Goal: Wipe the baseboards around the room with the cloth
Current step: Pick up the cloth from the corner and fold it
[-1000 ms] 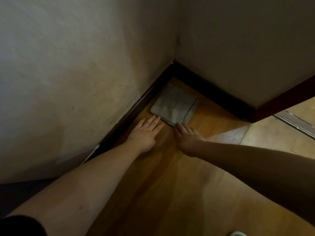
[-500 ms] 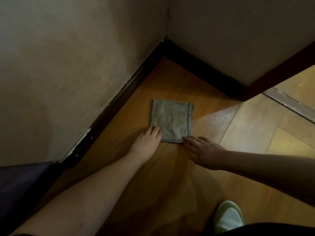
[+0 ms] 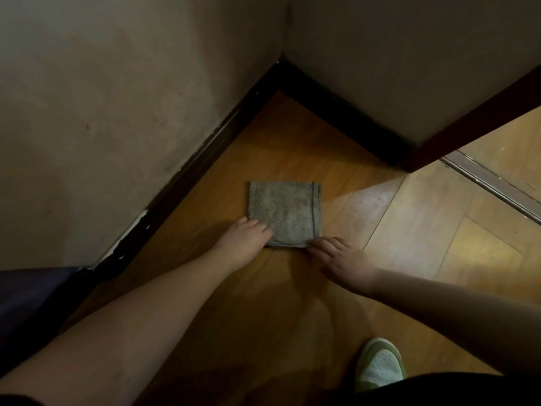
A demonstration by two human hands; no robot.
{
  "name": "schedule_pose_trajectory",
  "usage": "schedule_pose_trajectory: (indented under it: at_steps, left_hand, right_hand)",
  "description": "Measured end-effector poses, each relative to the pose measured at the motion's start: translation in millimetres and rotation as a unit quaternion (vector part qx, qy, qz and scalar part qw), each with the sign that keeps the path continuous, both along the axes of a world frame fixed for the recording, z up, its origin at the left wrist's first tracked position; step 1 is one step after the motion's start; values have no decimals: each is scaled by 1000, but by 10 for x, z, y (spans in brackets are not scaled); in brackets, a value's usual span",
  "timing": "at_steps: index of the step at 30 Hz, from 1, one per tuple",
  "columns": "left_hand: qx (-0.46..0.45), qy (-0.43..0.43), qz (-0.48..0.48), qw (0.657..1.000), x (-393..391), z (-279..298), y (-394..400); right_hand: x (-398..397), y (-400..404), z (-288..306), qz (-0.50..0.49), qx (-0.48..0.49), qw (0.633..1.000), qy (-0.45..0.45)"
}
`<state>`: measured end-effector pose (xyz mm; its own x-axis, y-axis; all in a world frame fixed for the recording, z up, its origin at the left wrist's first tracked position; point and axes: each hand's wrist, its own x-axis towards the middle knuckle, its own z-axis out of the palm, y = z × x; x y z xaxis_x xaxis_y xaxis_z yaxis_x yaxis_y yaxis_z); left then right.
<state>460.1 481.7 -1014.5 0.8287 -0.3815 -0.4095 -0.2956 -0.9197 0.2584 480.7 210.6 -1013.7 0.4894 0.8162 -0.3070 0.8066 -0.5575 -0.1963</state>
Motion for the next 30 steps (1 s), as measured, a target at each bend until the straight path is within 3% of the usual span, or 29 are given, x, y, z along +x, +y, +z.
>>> schedule_pose_trajectory:
  at_steps: [3,8,10,14,17,21,24,30]
  left_hand:
    - [-66,77,46,994,-87,1,117]
    - [-191,88,124,970,-118,95,215]
    - [-227,111,170,953,-128,126,215]
    - [-205,198,170,943,-150,66,199]
    - [-193,197,179,944,-171,22,181]
    - [-225,189,270,917,-175,33,229]
    - [-256,179,337,888,-171,58,272]
    - [-226,142,401,876,-96,102,216]
  right_hand:
    - [-128,-27,-69,-18,49,998,19]
    - [-214,112,-15,-218,117,961,121]
    - [-157,119,20,-255,130,945,155]
    - [-34,75,87,-186,53,952,239]
    - [-12,8,108,-116,79,971,195]
    - [27,-2,131,-120,119,963,210]
    - [49,89,160,-197,103,943,246]
    - [161,279,113,-412,65,857,303]
